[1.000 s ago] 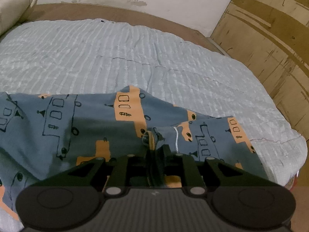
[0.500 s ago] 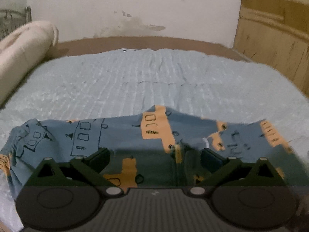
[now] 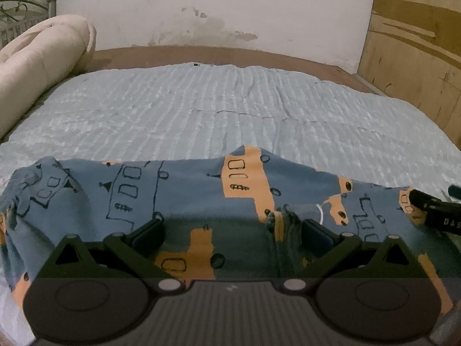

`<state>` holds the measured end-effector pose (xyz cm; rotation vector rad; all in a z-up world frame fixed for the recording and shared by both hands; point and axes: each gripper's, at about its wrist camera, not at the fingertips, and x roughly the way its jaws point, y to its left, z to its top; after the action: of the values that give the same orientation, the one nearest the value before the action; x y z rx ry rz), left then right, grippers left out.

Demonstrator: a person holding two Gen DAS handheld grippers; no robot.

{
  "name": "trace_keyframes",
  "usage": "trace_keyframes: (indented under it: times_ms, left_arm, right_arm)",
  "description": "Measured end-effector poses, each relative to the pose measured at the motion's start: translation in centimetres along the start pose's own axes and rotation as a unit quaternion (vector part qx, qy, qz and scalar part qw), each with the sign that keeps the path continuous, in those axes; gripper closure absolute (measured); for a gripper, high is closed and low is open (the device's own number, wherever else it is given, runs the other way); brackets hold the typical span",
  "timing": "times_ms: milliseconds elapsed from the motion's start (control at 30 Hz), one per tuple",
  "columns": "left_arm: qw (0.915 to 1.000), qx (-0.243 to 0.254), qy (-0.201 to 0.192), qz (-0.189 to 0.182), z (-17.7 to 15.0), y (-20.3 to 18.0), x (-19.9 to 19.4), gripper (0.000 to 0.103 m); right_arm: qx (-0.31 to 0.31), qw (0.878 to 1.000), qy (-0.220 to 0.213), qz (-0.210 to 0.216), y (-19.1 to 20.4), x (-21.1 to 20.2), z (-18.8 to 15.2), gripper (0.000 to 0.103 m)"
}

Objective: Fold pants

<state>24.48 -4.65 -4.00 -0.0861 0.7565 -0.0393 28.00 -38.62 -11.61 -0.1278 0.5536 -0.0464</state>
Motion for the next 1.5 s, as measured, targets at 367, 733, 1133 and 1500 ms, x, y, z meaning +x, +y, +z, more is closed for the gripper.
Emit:
trace_keyframes:
  times_ms: [367,733,1133,1500]
  left_arm:
    - [0.9981,0.020,-0.053,0.025,-4.2,-1.0,-4.0,0.001]
    - [0.9949,-0.005,-0.097,0.026,-7.2,-0.7,-6.5,0.000]
    - [0.9936,-0.053,-0.092,0.037,-4.9,3.7,-10.9,0.001]
    - [0.9894,-0.053,-0.071,0.115,-1.0,13.8,-13.0,0.001]
  right_arm:
    - [0.028,0.997,-0.058,-0.048,-0.2,-7.1,-7.4,0.001]
    - [0.003,0.988,-0.117,-0.104,1.8,-10.5,-10.4,0.001]
    - [0.028,0.972,-0.210,-0.100,2.0,-13.7,-11.0,0.001]
    - [0.005,0.977,-0.207,0.048,8.5,-14.6,-6.9,0.001]
